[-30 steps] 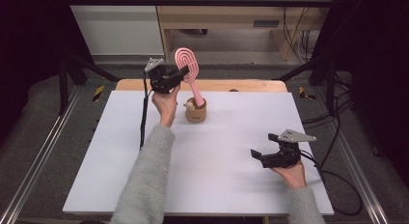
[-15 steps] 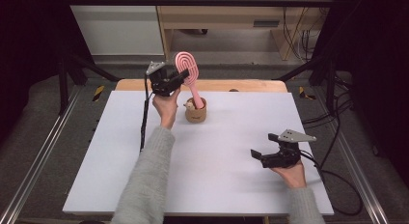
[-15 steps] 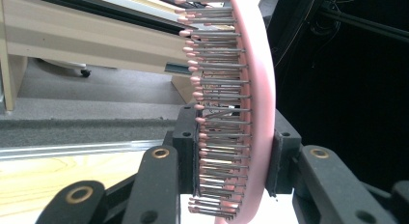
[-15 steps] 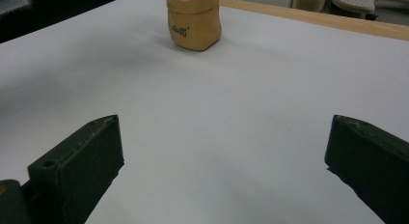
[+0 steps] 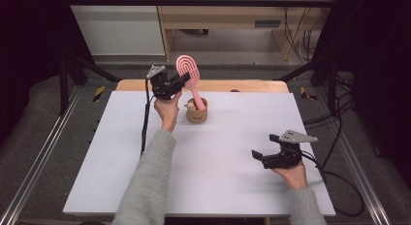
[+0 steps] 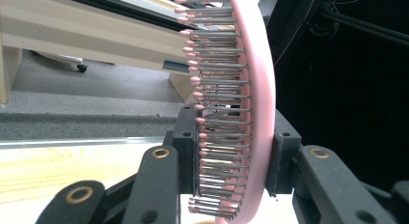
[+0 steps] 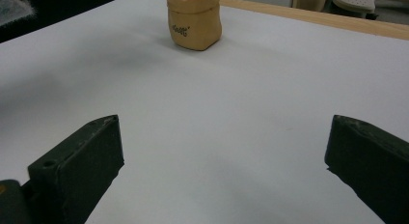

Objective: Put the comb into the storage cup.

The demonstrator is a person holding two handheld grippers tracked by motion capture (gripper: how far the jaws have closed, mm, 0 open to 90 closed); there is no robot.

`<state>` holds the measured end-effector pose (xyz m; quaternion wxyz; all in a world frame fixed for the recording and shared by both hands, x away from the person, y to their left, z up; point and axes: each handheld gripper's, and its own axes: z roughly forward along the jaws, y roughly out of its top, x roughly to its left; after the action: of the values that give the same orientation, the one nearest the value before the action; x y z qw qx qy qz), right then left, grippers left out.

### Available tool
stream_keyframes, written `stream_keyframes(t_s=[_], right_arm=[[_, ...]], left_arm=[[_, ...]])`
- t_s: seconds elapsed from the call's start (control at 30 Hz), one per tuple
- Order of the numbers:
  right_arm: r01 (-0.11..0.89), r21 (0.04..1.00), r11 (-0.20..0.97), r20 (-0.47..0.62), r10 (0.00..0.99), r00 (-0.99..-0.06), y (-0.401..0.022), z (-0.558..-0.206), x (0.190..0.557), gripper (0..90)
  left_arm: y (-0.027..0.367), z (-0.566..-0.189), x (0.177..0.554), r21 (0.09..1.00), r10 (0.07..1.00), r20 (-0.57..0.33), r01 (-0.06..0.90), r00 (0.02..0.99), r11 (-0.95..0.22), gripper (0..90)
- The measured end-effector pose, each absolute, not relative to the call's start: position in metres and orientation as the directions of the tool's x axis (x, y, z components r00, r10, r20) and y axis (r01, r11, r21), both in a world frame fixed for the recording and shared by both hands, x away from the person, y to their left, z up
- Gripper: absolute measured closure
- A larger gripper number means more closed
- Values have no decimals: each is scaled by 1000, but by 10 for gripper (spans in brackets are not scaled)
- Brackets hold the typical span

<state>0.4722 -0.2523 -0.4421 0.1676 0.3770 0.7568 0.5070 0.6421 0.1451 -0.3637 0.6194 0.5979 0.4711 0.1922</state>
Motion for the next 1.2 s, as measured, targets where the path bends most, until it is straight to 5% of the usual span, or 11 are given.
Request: stream_keyframes(t_s=[1.2], right_arm=[[403, 893, 202, 129, 741, -659, -252, -442, 472, 4]], left_arm=[[153, -396, 639, 907, 787, -384, 356, 483, 225, 641]])
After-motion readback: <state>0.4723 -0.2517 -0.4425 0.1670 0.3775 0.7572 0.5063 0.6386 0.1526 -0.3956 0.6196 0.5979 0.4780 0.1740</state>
